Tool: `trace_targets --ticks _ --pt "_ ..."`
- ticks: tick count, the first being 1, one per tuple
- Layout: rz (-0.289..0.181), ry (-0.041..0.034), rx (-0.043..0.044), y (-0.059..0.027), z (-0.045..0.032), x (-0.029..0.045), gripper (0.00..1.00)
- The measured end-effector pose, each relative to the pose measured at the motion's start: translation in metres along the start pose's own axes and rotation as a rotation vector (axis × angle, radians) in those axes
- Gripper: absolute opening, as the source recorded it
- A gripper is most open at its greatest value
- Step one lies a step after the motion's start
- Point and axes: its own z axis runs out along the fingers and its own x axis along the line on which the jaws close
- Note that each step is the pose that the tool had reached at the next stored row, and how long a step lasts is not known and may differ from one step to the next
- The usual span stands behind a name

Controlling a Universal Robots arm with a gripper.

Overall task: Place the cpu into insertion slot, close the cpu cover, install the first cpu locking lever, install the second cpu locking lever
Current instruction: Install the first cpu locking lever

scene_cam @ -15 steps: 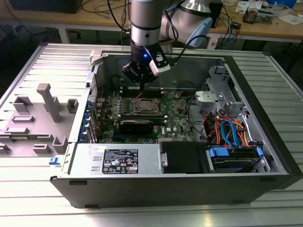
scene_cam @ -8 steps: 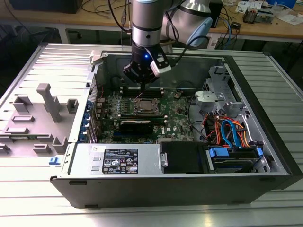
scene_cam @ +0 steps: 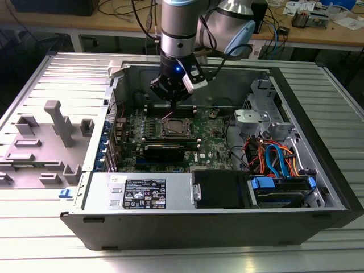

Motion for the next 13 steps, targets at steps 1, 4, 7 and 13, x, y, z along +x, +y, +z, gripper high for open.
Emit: trace_targets --ticks 1,4,7,13 --pt "0.0 0.0 0.0001 0.0 0.0006 -0.0009 0.11" --pt "0.0 0.0 0.0 -0.0001 0.002 -0.003 0.11" --pt "0.0 0.0 0.0 -0.0002 0.0032 -0.0048 0.11" --pt "0.0 0.0002 0.0003 -0.0004 0.0049 -0.0081 0.11"
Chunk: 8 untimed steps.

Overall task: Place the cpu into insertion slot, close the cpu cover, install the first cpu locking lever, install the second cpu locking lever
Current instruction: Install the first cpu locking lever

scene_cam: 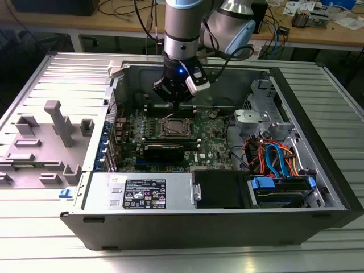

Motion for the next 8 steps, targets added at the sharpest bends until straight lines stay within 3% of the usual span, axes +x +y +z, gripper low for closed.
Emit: trace_targets --ticks 8 --pt "0.001 -0.0002 0.0001 -0.0002 0.002 -0.0041 0.11"
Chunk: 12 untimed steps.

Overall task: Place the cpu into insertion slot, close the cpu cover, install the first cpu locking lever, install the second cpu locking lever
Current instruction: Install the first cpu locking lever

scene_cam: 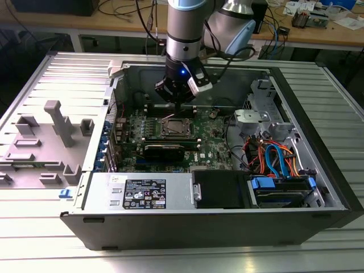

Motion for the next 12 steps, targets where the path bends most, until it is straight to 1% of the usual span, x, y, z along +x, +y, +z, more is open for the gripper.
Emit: trace_targets --ticks 9,12 --pt "0.001 -0.0003 0.0 -0.0002 0.0027 -0.0028 0.11" --pt "0.009 -0.0006 -0.0002 -0.0002 0.0036 -0.0035 0.11"
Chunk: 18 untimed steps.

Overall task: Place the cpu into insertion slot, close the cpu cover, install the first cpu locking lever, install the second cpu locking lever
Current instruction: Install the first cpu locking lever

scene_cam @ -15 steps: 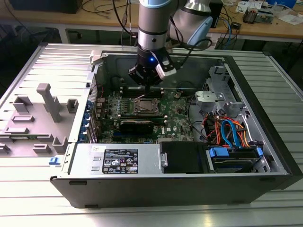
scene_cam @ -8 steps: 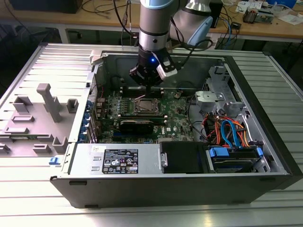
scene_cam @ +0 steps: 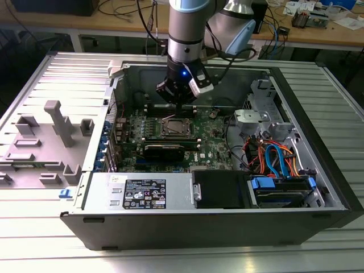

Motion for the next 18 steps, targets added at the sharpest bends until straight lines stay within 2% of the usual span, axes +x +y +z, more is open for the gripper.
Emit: trace_targets --ticks 18 --pt "0.016 -0.0025 -0.0002 -0.0002 0.0061 -0.0032 0.11"
